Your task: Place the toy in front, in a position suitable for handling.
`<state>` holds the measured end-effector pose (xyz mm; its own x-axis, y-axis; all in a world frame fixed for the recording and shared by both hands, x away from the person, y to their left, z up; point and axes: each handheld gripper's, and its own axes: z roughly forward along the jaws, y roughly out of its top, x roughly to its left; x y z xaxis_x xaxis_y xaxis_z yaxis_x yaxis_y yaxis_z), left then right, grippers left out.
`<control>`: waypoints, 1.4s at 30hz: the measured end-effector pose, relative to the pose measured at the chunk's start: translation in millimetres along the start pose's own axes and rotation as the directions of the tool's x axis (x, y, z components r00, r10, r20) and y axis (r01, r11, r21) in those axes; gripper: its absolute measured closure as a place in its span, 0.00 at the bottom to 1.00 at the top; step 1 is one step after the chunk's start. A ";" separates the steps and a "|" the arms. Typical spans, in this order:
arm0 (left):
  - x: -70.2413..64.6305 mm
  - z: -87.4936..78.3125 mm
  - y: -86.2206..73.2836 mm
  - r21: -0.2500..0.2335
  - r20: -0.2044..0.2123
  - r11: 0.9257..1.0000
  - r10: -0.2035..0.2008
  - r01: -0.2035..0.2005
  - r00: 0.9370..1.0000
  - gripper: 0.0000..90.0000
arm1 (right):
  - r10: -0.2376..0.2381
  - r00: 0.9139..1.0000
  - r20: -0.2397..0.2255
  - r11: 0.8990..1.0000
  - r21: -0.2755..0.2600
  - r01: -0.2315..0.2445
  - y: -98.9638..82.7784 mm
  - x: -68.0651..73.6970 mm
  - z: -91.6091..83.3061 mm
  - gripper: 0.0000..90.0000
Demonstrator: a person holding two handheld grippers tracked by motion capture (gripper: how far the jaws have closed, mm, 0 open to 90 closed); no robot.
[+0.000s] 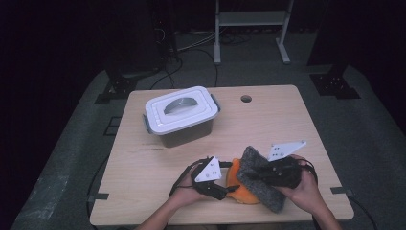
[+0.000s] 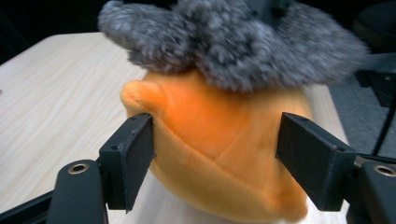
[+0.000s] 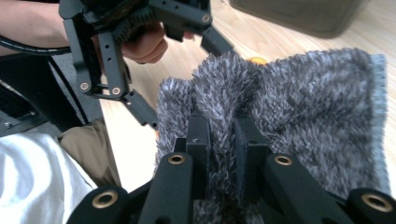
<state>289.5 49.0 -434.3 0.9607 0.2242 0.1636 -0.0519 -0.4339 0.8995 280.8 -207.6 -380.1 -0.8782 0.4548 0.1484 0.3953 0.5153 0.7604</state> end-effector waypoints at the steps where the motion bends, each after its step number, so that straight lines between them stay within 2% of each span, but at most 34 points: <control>1: 0.0 -1.2 1.5 -0.015 0.002 1.000 -0.001 0.001 1.000 0.30 | 0.000 1.000 -0.007 1.000 -0.001 0.000 -0.4 0.0 1.3 0.86; 2: 0.5 -1.4 3.2 -0.013 0.006 1.000 -0.001 0.001 1.000 0.30 | 0.000 1.000 -0.012 1.000 -0.005 0.000 -1.0 -0.4 1.8 0.86; 4: 1.3 1.1 2.4 0.021 0.013 1.000 -0.001 0.001 1.000 0.30 | 0.007 1.000 -0.019 1.000 -0.005 -0.007 -1.7 -1.2 2.1 0.86; 6: 2.4 3.0 -1.6 0.036 0.025 0.999 -0.018 0.017 1.000 0.30 | 0.007 1.000 -0.017 1.000 -0.003 -0.007 -1.7 -1.8 2.2 0.86; 10: 3.7 3.1 -3.2 0.067 0.039 0.998 -0.022 0.019 0.999 0.30 | 0.010 1.000 -0.014 1.000 0.002 -0.010 -3.5 -4.7 -1.3 0.86; 16: 5.5 2.7 -4.2 0.069 0.057 0.997 -0.036 0.032 0.998 0.29 | 0.075 0.997 0.007 0.997 -0.019 -0.075 -15.0 -19.5 -14.2 0.86; 18: 6.2 1.7 -2.5 0.063 0.058 0.997 -0.038 0.034 0.998 0.27 | 0.092 0.996 -0.011 0.995 -0.022 -0.092 -17.4 -21.6 -12.6 0.86; 20: 7.8 0.2 -1.1 0.038 0.066 0.997 -0.065 0.062 0.996 0.26 | 0.092 0.995 -0.031 0.996 -0.006 -0.092 -17.9 -20.5 -8.0 0.86; 24: 10.3 -0.1 0.2 0.019 0.082 0.993 -0.116 0.115 0.990 0.20 | 0.069 0.993 -0.095 0.998 0.018 -0.068 -16.3 -11.7 0.2 0.86; 26: 9.5 1.3 -0.1 0.024 0.092 0.993 -0.121 0.119 0.988 0.21 | 0.053 0.991 -0.122 0.998 0.023 -0.050 -14.7 -7.0 3.0 0.86; 29: 8.1 1.8 -0.7 0.039 0.087 0.994 -0.104 0.101 0.991 0.28 | 0.026 0.994 -0.103 0.999 0.028 -0.023 -11.1 -3.8 0.5 0.86; 34: 8.2 0.5 -2.0 0.041 0.095 0.996 -0.085 0.082 0.992 0.30 | 0.064 0.997 -0.038 0.997 -0.035 -0.066 -12.4 -15.9 -17.2 0.86; 36: 8.8 0.0 -1.6 0.041 0.099 0.996 -0.085 0.081 0.991 0.29 | 0.086 0.996 -0.029 0.996 -0.033 -0.087 -16.3 -21.2 -19.3 0.86; 39: 10.8 -0.3 0.4 0.034 0.114 0.994 -0.111 0.108 0.987 0.22 | 0.099 0.993 -0.066 0.995 -0.006 -0.099 -21.6 -22.8 -10.9 0.86; 41: 12.7 -1.0 0.5 0.016 0.131 0.990 -0.141 0.140 0.981 0.19 | 0.093 0.991 -0.097 0.996 0.005 -0.093 -21.8 -19.3 -5.1 0.86; 42: 14.1 -0.5 0.9 0.019 0.148 0.986 -0.166 0.165 0.975 0.18 | 0.090 0.990 -0.110 0.996 0.007 -0.090 -21.3 -17.3 -3.8 0.86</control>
<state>302.8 52.2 -431.0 0.9856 0.1616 -0.0492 0.1121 -0.4076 0.9063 286.6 -229.2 -396.4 -0.8632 0.4168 0.2849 0.4747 0.4777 0.7392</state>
